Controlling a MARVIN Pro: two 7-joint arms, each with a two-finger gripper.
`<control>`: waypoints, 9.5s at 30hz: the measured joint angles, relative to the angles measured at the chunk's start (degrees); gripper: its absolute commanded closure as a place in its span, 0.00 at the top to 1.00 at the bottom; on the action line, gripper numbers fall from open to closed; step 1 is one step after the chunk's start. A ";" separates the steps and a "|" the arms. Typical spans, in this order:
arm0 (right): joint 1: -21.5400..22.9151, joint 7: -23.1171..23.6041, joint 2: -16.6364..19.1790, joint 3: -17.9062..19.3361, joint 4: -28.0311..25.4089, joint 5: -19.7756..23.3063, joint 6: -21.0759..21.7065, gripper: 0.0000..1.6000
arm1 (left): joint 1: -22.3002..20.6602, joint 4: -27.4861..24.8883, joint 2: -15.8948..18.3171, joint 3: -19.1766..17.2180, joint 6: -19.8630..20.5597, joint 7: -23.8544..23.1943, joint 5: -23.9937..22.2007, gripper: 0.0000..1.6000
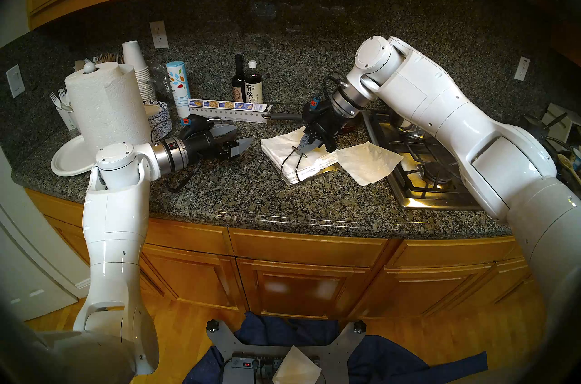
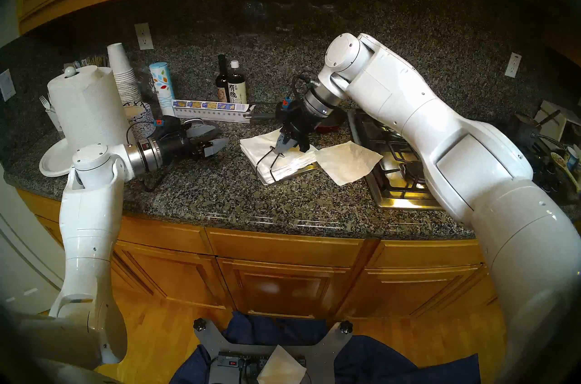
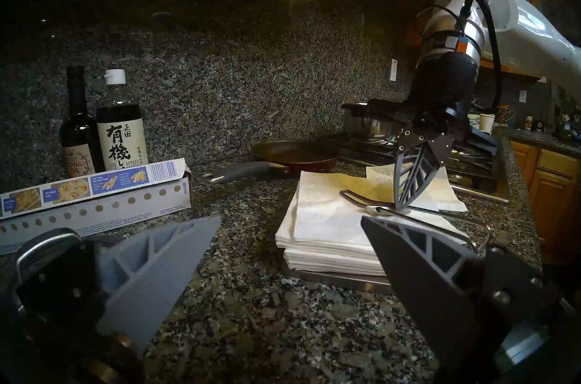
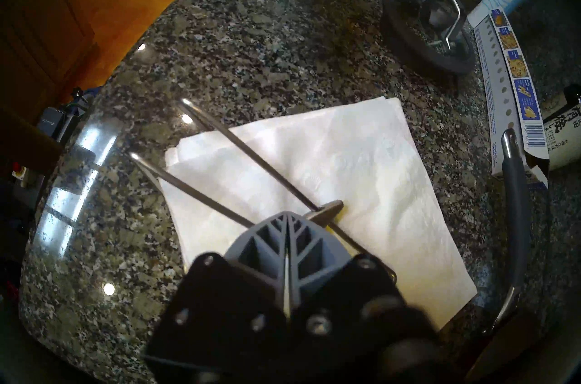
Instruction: Take napkin out of napkin holder
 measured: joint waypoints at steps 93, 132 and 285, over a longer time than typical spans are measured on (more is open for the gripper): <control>-2.35 -8.02 2.74 4.65 4.34 0.54 -0.80 0.24 | -14.87 14.08 -0.79 16.49 -0.49 -3.77 5.50 0.76; 0.23 -9.49 -3.52 4.58 16.92 0.68 -6.95 0.36 | -15.20 14.87 -0.56 14.76 -1.67 -4.85 5.56 0.87; 11.08 -6.00 -18.33 3.50 41.40 -11.14 -17.49 0.44 | -12.07 11.85 -1.34 11.28 -1.29 -5.06 6.07 0.99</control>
